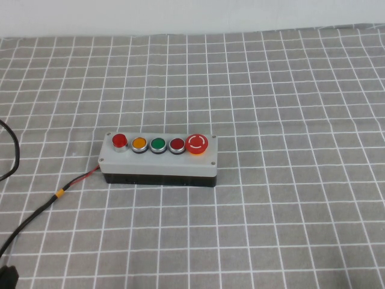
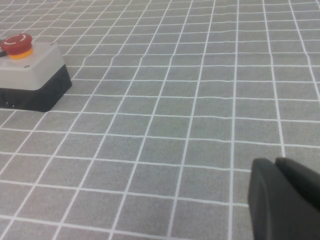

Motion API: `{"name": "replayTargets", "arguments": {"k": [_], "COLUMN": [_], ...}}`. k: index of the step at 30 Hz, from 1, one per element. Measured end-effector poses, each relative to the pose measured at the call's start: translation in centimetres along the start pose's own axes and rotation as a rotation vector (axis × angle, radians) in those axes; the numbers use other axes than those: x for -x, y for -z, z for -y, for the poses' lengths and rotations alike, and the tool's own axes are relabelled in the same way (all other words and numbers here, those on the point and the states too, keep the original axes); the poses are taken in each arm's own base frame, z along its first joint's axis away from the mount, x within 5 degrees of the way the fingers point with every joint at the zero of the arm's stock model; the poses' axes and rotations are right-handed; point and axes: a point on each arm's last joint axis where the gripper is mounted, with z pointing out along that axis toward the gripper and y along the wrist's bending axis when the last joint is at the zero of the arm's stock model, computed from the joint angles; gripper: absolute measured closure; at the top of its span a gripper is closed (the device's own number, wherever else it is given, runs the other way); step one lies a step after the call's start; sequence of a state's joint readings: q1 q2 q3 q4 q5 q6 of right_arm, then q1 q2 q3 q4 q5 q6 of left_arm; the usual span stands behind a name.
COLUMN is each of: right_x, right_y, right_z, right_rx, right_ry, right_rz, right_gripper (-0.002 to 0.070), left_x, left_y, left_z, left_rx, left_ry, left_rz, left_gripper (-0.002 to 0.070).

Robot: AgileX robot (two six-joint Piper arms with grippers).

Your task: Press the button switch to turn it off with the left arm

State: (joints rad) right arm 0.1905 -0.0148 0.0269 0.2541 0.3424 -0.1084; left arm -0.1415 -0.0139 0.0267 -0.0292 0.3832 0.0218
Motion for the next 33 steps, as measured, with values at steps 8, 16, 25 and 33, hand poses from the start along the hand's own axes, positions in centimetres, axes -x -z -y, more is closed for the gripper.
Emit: {"name": "replayTargets", "arguments": {"k": [8,16,25,33], "right_x": [0.0,0.0,0.0,0.0], "right_y": [0.0,0.0,0.0,0.0], "right_z": [0.0,0.0,0.0,0.0], "right_rx": [0.000,0.000,0.000,0.000], "right_ry": [0.000,0.000,0.000,0.000], "right_rz": [0.000,0.000,0.000,0.000], "right_gripper": [0.0692,0.0692,0.0692,0.0692], "left_x": [1.2,1.3,1.1,0.0], "left_y": [0.1,0.1,0.1,0.0], "left_z": [0.0,0.1,0.1,0.1], "left_rx": [-0.016,-0.016,-0.016,-0.006], "left_ry": [0.152,0.155,0.155,0.137], "left_rz": [0.137,0.141,0.115,-0.002], "left_gripper": [0.0678,0.0678,0.0678,0.0678]}}
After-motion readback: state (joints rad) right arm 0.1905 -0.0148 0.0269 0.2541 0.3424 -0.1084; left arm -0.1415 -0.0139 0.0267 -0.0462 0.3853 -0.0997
